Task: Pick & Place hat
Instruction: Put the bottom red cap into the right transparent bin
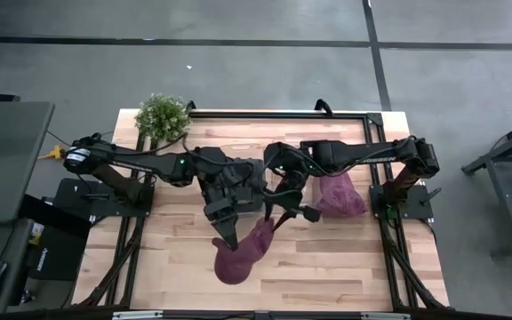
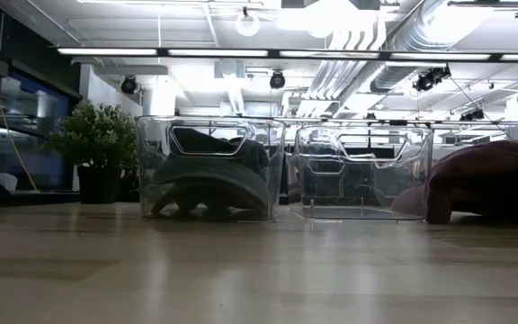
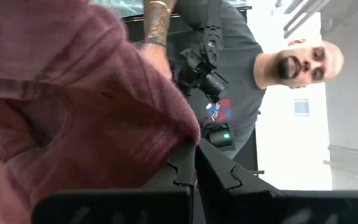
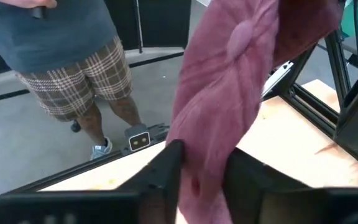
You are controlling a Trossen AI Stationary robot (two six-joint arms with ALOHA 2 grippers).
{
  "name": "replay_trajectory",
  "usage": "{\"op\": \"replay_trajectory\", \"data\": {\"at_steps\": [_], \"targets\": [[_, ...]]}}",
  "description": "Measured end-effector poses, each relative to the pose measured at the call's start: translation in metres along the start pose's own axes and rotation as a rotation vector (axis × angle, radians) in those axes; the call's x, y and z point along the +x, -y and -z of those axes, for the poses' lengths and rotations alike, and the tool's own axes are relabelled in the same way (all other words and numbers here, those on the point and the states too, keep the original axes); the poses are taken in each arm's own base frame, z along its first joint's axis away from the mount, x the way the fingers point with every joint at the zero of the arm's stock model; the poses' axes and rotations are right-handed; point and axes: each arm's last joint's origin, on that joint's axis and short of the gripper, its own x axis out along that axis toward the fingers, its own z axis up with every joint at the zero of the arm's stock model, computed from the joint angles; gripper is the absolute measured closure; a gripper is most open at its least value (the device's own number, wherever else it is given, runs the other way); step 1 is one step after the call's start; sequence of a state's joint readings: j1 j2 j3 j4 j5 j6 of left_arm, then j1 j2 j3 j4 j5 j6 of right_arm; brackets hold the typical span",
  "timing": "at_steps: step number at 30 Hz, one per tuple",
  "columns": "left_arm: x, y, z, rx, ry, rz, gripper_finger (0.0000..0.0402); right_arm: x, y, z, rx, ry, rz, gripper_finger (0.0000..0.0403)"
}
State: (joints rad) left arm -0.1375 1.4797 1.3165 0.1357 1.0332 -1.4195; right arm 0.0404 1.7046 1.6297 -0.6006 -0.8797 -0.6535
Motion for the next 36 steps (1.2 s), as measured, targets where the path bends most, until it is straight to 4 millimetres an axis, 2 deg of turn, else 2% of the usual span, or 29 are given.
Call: {"op": "replay_trajectory", "data": {"at_steps": [6,12,21,25,33,36], "targets": [[0.0,0.001,0.0,0.029,0.022,0.0,0.0402,0.007,-0.008,-0.001,0.02,-0.012,-0.048,0.0391],[0.0,0.001,-0.001,0.027,0.049,-0.006,0.0402,0.014,-0.014,-0.001,0.079,-0.093,-0.007,0.0399],[0.0,0.0,-0.002,0.017,0.091,-0.02,0.0386,0.009,-0.019,-0.006,0.149,-0.103,0.022,0.0401],[-0.001,-0.001,-0.002,-0.014,0.085,-0.023,0.0345,0.007,-0.02,-0.008,0.172,-0.104,0.033,0.0402],[-0.001,-0.002,-0.002,-0.025,0.08,-0.029,0.0224,0.007,-0.02,-0.007,0.198,-0.125,0.056,0.0402],[-0.001,-0.002,-0.002,-0.026,0.083,-0.03,0.0201,0.007,-0.019,-0.006,0.209,-0.143,0.075,0.0403]]}}
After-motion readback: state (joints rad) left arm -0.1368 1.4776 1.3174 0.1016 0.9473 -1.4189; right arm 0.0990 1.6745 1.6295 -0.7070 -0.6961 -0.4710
